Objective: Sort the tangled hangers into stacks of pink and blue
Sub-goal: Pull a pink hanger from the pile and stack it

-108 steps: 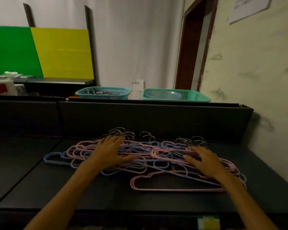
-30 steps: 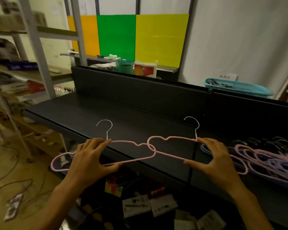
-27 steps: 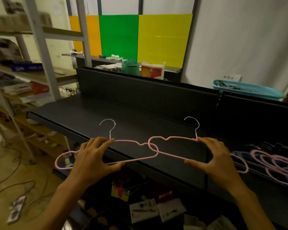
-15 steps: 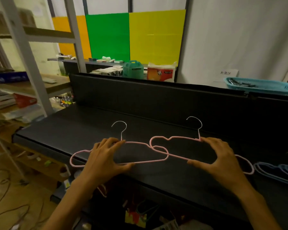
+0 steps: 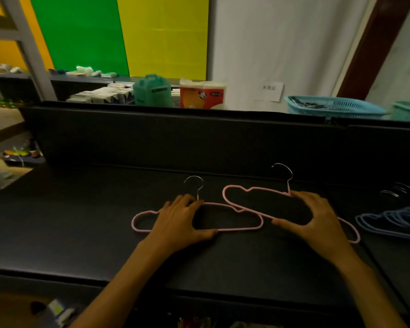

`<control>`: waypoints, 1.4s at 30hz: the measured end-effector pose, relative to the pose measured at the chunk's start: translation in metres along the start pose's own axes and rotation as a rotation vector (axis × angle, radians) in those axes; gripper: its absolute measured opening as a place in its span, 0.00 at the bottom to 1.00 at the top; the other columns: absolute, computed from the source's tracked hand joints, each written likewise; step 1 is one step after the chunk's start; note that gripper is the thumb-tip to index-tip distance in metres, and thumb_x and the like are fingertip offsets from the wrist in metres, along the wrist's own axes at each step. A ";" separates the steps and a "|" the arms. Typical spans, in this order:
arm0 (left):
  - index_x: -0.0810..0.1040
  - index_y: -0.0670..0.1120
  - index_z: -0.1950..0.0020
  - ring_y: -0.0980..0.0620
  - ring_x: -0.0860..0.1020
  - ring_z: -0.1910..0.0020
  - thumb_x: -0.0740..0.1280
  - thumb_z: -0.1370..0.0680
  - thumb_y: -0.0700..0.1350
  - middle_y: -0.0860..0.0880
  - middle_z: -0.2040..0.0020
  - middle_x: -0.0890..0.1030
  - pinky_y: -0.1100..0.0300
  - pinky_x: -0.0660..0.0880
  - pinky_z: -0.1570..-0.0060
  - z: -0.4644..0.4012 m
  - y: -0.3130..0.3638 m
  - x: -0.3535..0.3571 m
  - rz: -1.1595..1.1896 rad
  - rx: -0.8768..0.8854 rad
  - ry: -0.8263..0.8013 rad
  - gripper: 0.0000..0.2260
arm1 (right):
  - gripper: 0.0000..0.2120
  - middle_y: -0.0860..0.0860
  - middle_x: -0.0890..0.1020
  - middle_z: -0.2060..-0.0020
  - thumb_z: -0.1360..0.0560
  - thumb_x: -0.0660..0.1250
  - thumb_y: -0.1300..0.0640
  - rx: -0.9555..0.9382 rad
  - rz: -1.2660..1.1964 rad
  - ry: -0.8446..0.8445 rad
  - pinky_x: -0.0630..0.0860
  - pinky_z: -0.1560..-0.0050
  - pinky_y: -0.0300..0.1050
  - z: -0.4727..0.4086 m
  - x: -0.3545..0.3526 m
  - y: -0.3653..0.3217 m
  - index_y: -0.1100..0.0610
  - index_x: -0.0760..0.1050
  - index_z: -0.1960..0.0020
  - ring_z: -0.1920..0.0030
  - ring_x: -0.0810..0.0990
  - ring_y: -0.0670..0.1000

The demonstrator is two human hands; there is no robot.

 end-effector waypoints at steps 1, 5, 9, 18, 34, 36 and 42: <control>0.60 0.54 0.26 0.52 0.64 0.33 0.60 0.32 0.72 0.50 0.30 0.65 0.52 0.63 0.32 -0.001 -0.001 0.002 -0.004 0.007 -0.012 0.39 | 0.42 0.51 0.67 0.32 0.41 0.75 0.39 0.018 0.001 0.007 0.64 0.35 0.51 0.003 0.001 -0.001 0.49 0.67 0.31 0.32 0.64 0.52; 0.59 0.54 0.25 0.50 0.63 0.31 0.58 0.30 0.72 0.50 0.28 0.63 0.50 0.61 0.31 0.004 -0.006 0.002 -0.025 0.051 -0.029 0.38 | 0.42 0.51 0.68 0.33 0.42 0.72 0.37 0.053 0.004 0.030 0.65 0.35 0.50 0.018 0.006 -0.015 0.49 0.67 0.32 0.33 0.65 0.52; 0.57 0.53 0.25 0.49 0.61 0.29 0.60 0.28 0.68 0.50 0.26 0.61 0.50 0.59 0.30 0.017 -0.020 -0.009 -0.045 0.084 -0.037 0.36 | 0.40 0.51 0.69 0.34 0.40 0.74 0.39 0.047 0.017 0.059 0.65 0.35 0.49 0.030 0.012 -0.039 0.50 0.68 0.32 0.34 0.65 0.51; 0.52 0.52 0.23 0.48 0.57 0.26 0.59 0.27 0.68 0.49 0.25 0.59 0.48 0.56 0.29 0.055 -0.099 -0.050 -0.172 0.001 -0.011 0.38 | 0.41 0.50 0.67 0.33 0.40 0.73 0.36 -0.020 0.101 -0.033 0.61 0.34 0.46 0.034 0.067 -0.107 0.50 0.67 0.31 0.33 0.64 0.50; 0.51 0.54 0.23 0.50 0.57 0.26 0.59 0.28 0.69 0.51 0.25 0.58 0.51 0.56 0.29 0.064 -0.119 -0.061 -0.052 -0.008 0.023 0.38 | 0.42 0.47 0.63 0.30 0.37 0.69 0.31 -0.118 0.148 -0.373 0.61 0.33 0.45 0.013 0.142 -0.149 0.45 0.61 0.28 0.31 0.61 0.48; 0.51 0.54 0.23 0.50 0.57 0.27 0.59 0.28 0.69 0.51 0.25 0.59 0.51 0.57 0.29 0.060 -0.119 -0.060 -0.052 -0.011 0.019 0.38 | 0.43 0.47 0.64 0.30 0.37 0.69 0.30 -0.110 0.147 -0.368 0.62 0.33 0.46 0.013 0.144 -0.146 0.46 0.62 0.28 0.31 0.62 0.48; 0.52 0.54 0.23 0.49 0.57 0.27 0.59 0.28 0.69 0.51 0.25 0.59 0.49 0.57 0.29 0.051 -0.112 -0.056 -0.088 -0.017 -0.011 0.38 | 0.46 0.47 0.60 0.27 0.37 0.64 0.27 -0.117 0.208 -0.358 0.58 0.29 0.49 0.014 0.147 -0.145 0.47 0.58 0.26 0.28 0.58 0.50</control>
Point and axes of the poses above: each hand's wrist, its own z-axis away from the middle knuckle, its own x-axis out of the palm, y = z × x, the point moved 9 cm from there along -z, towards the middle knuckle
